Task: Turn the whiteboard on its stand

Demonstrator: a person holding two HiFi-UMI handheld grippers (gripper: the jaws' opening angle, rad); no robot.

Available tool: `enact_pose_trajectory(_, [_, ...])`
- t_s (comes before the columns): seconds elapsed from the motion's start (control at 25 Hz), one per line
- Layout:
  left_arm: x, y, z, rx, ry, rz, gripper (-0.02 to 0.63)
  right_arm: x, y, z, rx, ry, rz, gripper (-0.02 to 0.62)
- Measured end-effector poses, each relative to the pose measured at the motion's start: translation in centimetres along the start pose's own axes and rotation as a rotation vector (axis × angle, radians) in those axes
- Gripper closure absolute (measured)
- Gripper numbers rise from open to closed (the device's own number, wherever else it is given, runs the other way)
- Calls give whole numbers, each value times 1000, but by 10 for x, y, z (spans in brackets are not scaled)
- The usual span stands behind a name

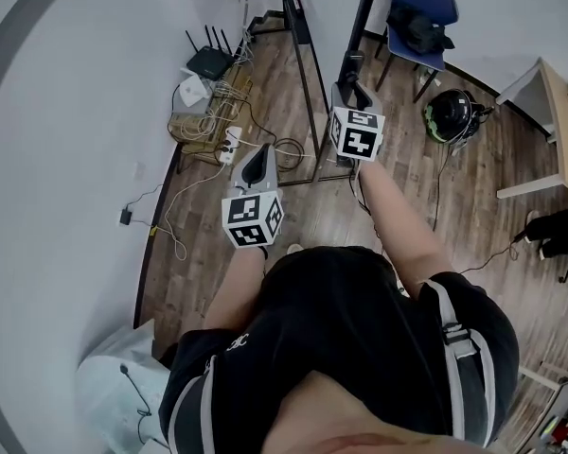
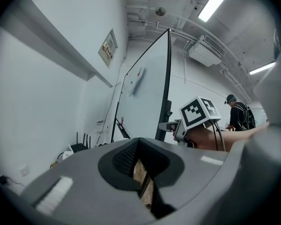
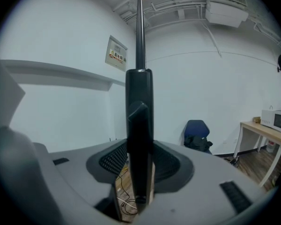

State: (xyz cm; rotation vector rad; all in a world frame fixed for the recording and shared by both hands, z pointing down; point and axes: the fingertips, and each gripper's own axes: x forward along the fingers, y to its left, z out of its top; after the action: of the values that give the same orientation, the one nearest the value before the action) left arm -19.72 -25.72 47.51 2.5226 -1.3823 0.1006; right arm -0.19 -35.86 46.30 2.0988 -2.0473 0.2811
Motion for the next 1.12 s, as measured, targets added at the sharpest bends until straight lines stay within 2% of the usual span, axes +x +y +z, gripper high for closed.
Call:
enact_pose_trajectory(0.52, [-15,-69,-13,19,25,48,597,-51,3,-14,-43,-16,126,423])
enact_pose_trajectory(0.84, [-27,-74,-17,40,20,98,597,-73,5,-23,-56,-15,152,425])
enact_pose_trajectory(1.12, [-20,-86,-20,53,42,79,597,-87,5,-26,-62,-15,159,426])
